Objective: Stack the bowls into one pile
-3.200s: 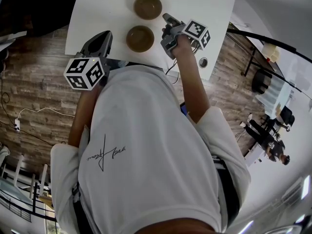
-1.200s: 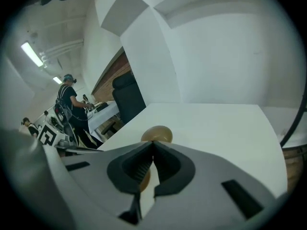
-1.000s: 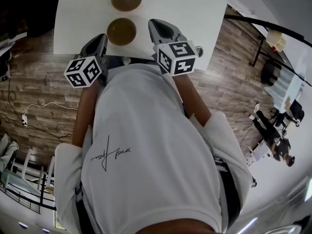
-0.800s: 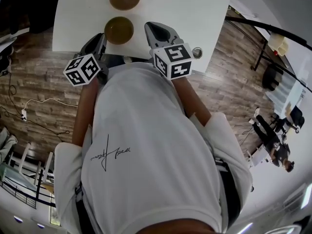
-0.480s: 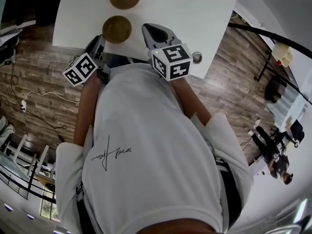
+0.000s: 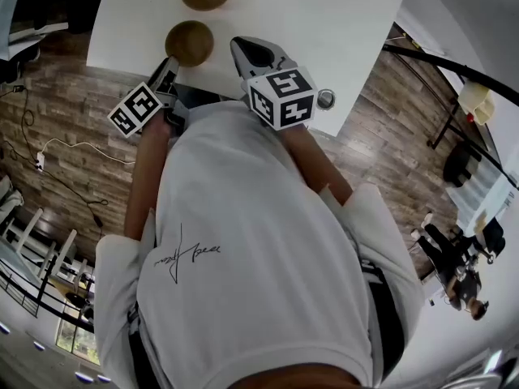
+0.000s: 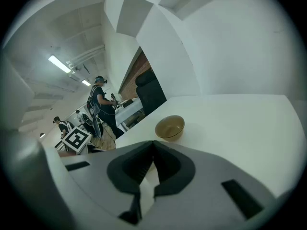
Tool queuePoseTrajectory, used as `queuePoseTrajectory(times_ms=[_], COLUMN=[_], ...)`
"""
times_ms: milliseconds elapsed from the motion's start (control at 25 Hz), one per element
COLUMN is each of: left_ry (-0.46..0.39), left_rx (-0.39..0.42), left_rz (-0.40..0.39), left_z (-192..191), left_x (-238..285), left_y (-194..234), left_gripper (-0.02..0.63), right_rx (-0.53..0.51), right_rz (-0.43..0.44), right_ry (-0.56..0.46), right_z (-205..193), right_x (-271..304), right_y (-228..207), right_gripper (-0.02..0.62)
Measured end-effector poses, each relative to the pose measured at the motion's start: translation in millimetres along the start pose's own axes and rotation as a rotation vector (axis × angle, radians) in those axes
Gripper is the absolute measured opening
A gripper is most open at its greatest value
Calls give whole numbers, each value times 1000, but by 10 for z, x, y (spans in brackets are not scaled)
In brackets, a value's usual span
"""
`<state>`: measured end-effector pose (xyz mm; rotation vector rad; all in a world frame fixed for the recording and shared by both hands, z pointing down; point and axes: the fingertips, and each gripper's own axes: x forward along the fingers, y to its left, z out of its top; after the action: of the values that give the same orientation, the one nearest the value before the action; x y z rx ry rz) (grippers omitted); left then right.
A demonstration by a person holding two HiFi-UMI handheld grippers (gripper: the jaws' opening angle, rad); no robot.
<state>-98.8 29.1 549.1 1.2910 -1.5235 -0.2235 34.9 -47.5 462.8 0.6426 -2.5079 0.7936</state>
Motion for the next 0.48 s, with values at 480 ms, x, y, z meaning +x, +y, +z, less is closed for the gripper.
queuePoseTrajectory(times_ms=[480], left_ry=[3], left_rx=[-66], left_rz=[30], left_z=[-56], left_x=[76], left_y=[59], left_gripper=[89], right_rx=[38], right_rz=[-8], right_ry=[-5], right_z=[-40], right_x=[-67], right_y=[-137], right_gripper=[11])
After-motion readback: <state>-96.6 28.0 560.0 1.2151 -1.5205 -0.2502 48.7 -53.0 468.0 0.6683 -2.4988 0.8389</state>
